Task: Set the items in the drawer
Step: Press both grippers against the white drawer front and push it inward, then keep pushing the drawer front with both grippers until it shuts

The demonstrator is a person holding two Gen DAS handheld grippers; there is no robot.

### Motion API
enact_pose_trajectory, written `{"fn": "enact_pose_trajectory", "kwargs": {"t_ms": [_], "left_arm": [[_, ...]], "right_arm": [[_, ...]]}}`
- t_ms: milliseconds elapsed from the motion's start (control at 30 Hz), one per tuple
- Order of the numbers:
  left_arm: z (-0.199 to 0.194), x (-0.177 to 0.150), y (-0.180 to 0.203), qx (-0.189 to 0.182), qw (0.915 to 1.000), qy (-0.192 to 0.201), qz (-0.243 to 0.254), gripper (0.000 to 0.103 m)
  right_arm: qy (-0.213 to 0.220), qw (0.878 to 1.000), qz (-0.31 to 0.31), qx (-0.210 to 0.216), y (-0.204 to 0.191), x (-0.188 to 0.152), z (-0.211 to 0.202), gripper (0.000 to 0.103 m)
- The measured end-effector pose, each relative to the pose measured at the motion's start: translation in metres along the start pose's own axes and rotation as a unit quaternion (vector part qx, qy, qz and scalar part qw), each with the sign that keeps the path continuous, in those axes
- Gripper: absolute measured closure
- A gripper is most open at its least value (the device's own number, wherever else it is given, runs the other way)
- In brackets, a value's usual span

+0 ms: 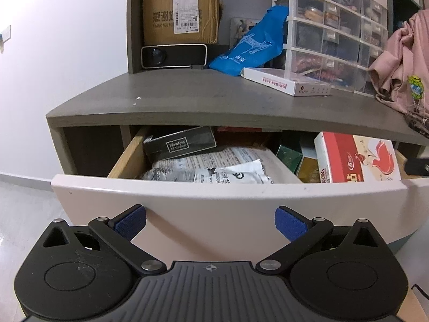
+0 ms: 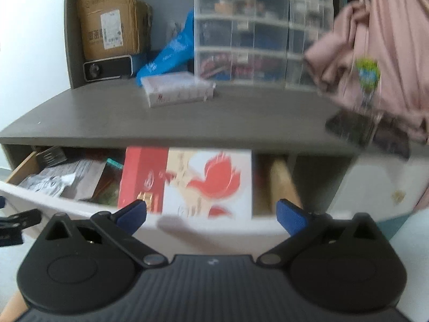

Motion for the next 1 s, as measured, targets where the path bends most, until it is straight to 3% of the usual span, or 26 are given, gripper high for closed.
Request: {"fn": "enact_pose_trajectory", "kwargs": {"t_ms": [200,467,1000], "left_arm": [[-0.003,0.003,0.001,-0.005,1.0000,0.006,-0.004,0.000],[-0.001,0.002,-0.003,-0.010,0.9999,0.002,-0.012,0.000],[0.003,0.005,-0.007,-0.010,0.9996,0.005,-0.026,0.000]], "right_arm": [[-0.003,1.000,0.002,-0.006,-0.012,0.026,0.022,0.000],[-0.058,0.998,-0.002,-0.008,-0.032,0.049,0.073,0.000],[-0.083,0.996,0.008,-0.003,-0.033,0.051,0.080,0.000]]}}
Point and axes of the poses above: each gripper's, at about its wrist camera, not at the fingertips, and z roughly the way its jaws point, y to its right, x to its top, the point moved 3 cm from there along z, roughly the way its jaws point, and after that the axes turned 7 degrees about -x, right-handed, at the moved point
